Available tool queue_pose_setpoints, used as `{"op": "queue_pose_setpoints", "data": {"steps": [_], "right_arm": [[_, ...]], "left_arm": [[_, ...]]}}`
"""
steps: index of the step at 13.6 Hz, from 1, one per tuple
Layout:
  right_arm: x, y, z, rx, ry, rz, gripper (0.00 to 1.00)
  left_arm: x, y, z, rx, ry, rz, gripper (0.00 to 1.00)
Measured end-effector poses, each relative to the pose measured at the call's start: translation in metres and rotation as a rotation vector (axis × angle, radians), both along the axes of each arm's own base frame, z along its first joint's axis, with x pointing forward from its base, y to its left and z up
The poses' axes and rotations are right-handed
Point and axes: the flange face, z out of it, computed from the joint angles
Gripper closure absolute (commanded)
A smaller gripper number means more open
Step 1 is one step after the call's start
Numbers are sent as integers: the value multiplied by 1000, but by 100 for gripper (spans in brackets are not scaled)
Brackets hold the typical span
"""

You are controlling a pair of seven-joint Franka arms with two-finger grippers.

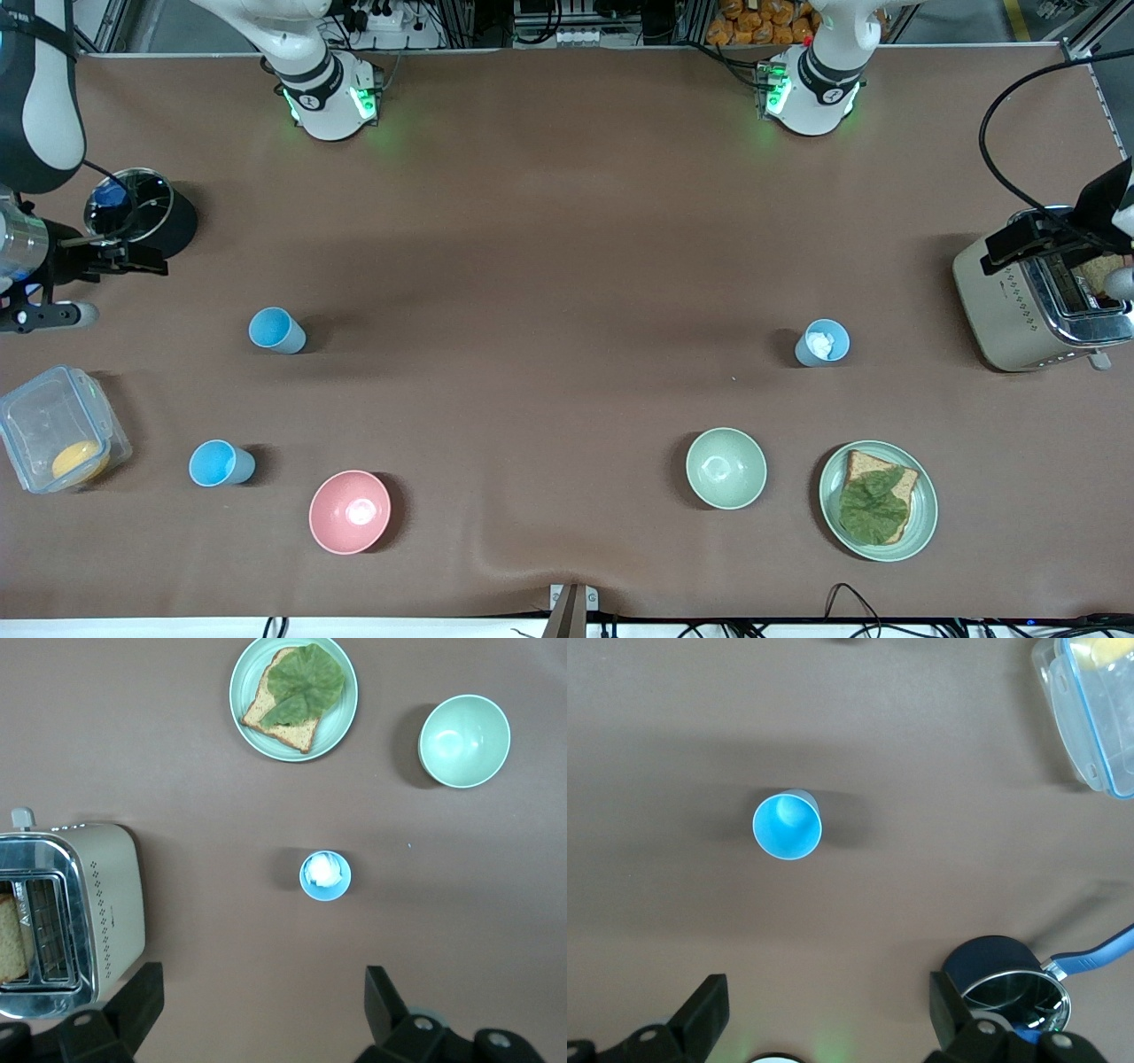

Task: Stack blue cups with both arms
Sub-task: 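Reach the right gripper down to the blue cup beside the pot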

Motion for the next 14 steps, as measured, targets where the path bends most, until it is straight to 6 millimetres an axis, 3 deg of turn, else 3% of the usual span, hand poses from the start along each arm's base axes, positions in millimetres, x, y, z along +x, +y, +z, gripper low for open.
{"op": "queue_pose_setpoints", "data": {"steps": [5,7,11,14], "right_arm": [[28,-6,-23,11,14,8,0],[35,-9,-57,24,67,18,0],[54,-8,-150,42,105,33,0],[45,0,-199,60,106,41,0]], "left_arm": [[12,0,-20,-5,0,-2,0],[16,0,-33,-6,-4,-1,0],[18,-1,-45,-6,0,-3,0],[19,-2,-53,-7,1,-5,0]]}}
